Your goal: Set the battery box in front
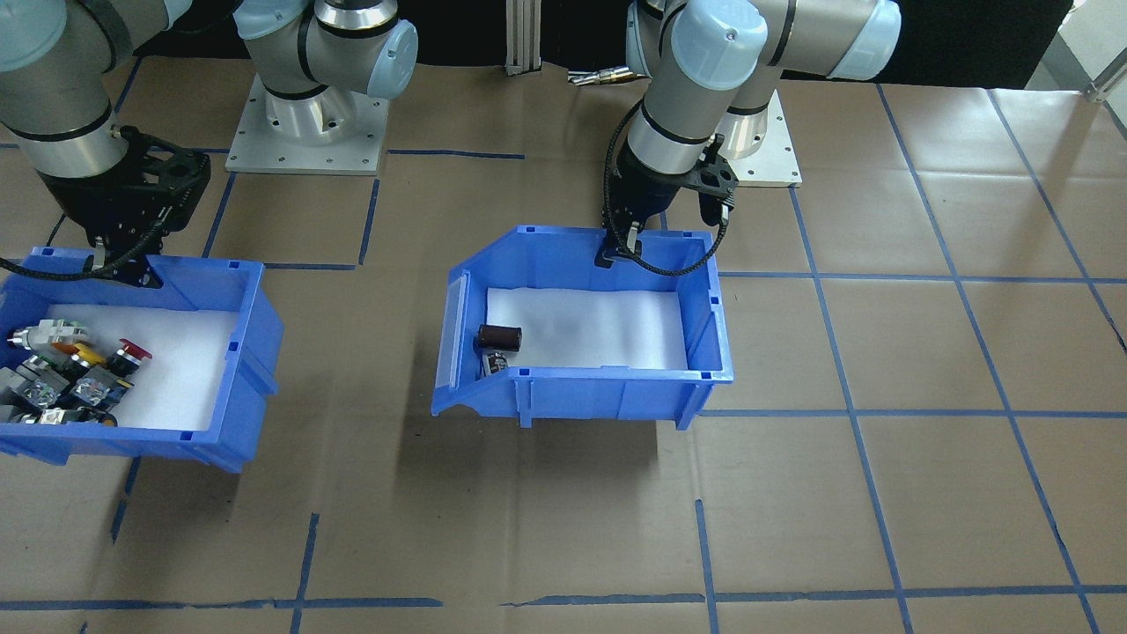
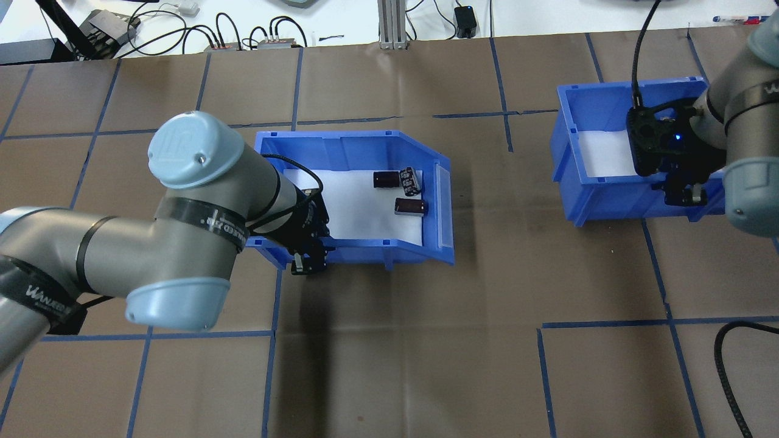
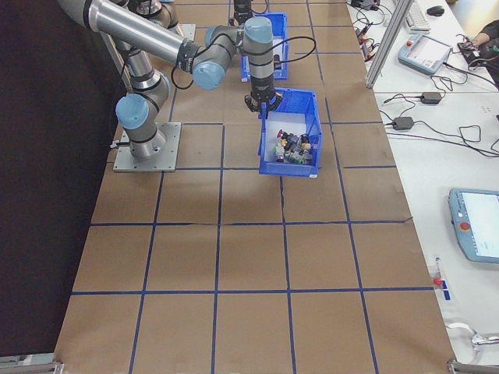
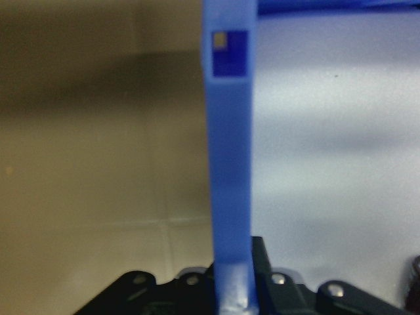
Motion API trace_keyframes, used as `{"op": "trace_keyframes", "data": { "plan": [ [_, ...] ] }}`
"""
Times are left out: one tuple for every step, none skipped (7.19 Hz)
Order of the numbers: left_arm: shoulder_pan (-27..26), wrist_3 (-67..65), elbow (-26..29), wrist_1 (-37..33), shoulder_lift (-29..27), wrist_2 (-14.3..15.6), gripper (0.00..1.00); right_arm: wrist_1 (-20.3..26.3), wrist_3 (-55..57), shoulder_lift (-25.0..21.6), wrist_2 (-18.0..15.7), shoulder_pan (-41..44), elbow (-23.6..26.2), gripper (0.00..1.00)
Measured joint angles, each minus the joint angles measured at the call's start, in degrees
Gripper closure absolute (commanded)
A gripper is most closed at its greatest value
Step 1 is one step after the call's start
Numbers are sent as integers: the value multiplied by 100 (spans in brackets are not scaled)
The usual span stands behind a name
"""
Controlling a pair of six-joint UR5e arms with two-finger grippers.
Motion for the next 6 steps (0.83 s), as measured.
{"op": "trace_keyframes", "data": {
  "plan": [
    [60, -12, 552, -23, -532, -115, 100, -28, -240, -123, 61, -90, 128, 100],
    [9, -205, 1135, -20, -1106, -249, 100, -32, -347, -223, 86, -130, 211, 100],
    [-91, -395, 1599, -12, -1540, -312, 100, -38, -384, -338, 91, -148, 330, 100],
    [-237, -573, 1937, 19, -1925, -332, 100, -47, -395, -485, 91, -151, 493, 100],
    [-414, -751, 2172, 153, -2298, -326, 100, -37, -395, -649, 86, -150, 669, 100],
    [-534, -843, 2317, 335, -2567, -311, 98, -9, -392, -830, 85, -147, 856, 100]
  ]
}}
